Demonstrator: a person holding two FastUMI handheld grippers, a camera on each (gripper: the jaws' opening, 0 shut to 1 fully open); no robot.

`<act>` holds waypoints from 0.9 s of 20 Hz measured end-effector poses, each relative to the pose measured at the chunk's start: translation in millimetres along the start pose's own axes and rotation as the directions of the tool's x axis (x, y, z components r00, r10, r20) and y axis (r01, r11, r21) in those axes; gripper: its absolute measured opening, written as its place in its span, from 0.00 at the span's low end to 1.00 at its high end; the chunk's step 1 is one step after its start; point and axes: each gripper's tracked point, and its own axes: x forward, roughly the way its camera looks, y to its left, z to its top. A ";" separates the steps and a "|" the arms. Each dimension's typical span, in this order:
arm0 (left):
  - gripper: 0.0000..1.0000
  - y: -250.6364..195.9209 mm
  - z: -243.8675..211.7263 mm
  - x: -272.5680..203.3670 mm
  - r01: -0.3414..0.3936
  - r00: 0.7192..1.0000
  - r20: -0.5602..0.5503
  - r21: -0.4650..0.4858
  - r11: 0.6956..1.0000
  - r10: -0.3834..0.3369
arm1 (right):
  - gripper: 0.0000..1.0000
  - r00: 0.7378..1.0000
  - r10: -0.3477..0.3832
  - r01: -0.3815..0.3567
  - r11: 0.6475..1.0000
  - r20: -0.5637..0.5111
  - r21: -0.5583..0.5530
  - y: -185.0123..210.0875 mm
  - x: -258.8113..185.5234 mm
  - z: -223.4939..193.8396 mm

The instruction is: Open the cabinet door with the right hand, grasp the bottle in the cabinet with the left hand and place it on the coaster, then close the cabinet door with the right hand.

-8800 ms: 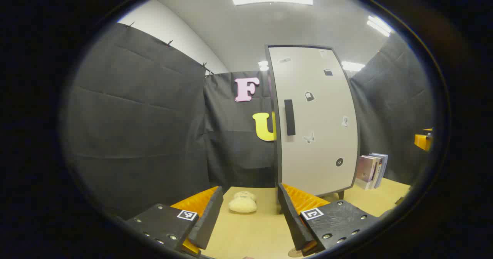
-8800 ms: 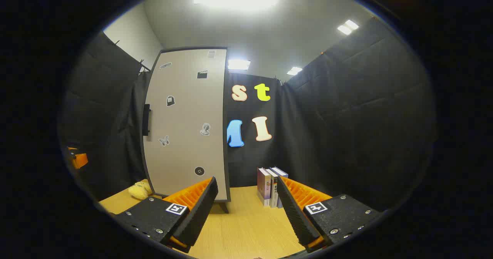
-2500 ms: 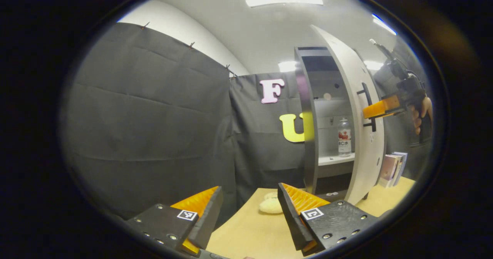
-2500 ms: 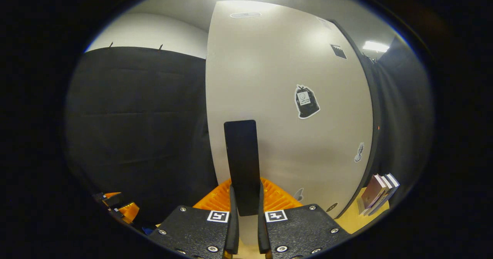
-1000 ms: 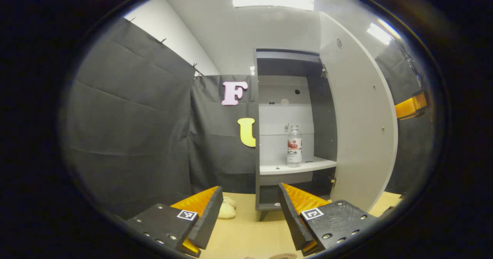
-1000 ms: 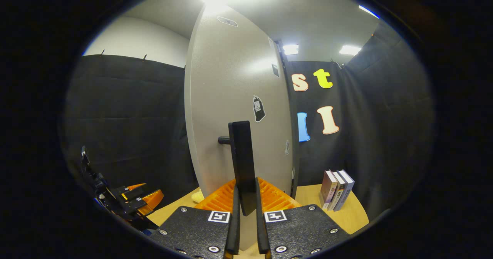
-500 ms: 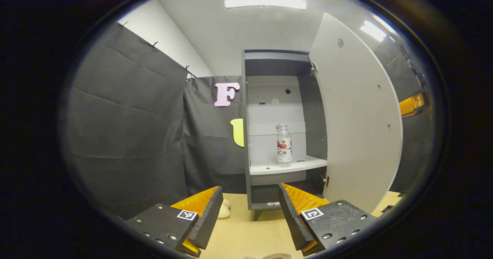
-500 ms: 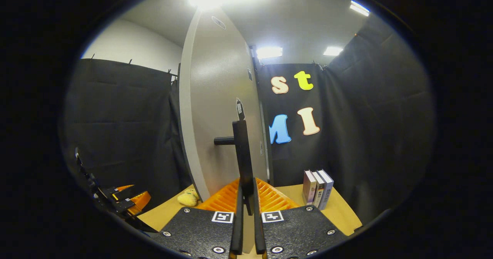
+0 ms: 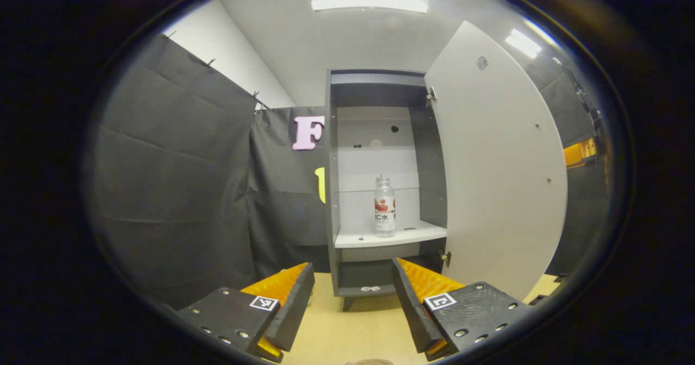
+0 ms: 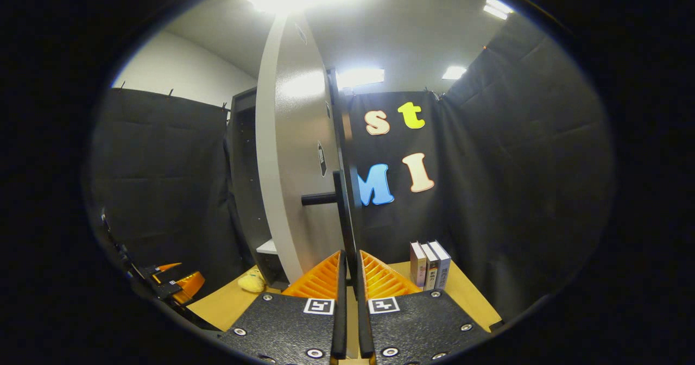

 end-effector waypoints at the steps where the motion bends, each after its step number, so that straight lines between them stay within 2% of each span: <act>1: 0.87 -5.0 0.5 1.7 -0.002 1.000 -0.003 -0.003 1.000 0.002 | 0.08 1.000 0.012 -0.012 1.000 0.004 0.009 -2.8 -1.4 0.2; 4: 0.87 -20.9 7.1 10.8 0.001 1.000 -0.018 -0.017 1.000 -0.001 | 0.10 0.999 0.031 -0.031 0.999 0.010 0.019 -12.0 -10.1 -3.8; 5: 0.82 -22.1 11.7 14.0 -0.003 1.000 -0.015 -0.018 1.000 0.003 | 0.12 1.000 0.027 -0.027 1.000 0.007 0.012 -16.7 -15.5 -7.6; 7: 0.82 -25.1 22.7 18.6 -0.010 1.000 -0.002 -0.018 1.000 0.010 | 0.13 0.999 -0.036 0.036 0.999 0.017 -0.038 -43.7 -27.1 -11.2; 8: 0.87 -26.2 28.1 24.4 -0.010 1.000 0.000 -0.018 1.000 0.010 | 0.13 0.997 -0.074 0.076 0.995 0.025 -0.058 -57.6 -33.7 -12.7; 10: 0.87 -28.6 36.0 35.6 0.001 1.000 -0.001 -0.015 1.000 -0.001 | 0.14 0.993 -0.110 0.113 0.990 0.034 -0.089 -68.9 -43.6 -18.7; 11: 0.87 -28.9 40.2 41.6 0.005 1.000 0.002 -0.014 1.000 -0.005 | 0.35 0.991 -0.125 0.128 0.986 0.039 -0.108 -75.5 -45.7 -21.6; 13: 0.87 -29.2 46.4 57.3 0.004 1.000 0.005 -0.010 1.000 -0.004 | 0.82 0.983 -0.175 0.180 0.972 0.052 -0.148 -93.8 -53.8 -25.5; 15: 0.87 -31.7 52.7 74.8 0.014 1.000 0.007 -0.005 1.000 -0.014 | 0.95 0.974 -0.221 0.227 0.960 0.059 -0.162 -107.3 -58.2 -28.8; 18: 0.87 -35.0 63.3 102.1 0.038 0.999 0.013 -0.012 0.999 -0.038 | 0.96 0.966 -0.252 0.257 0.955 0.053 -0.145 -113.6 -60.7 -36.4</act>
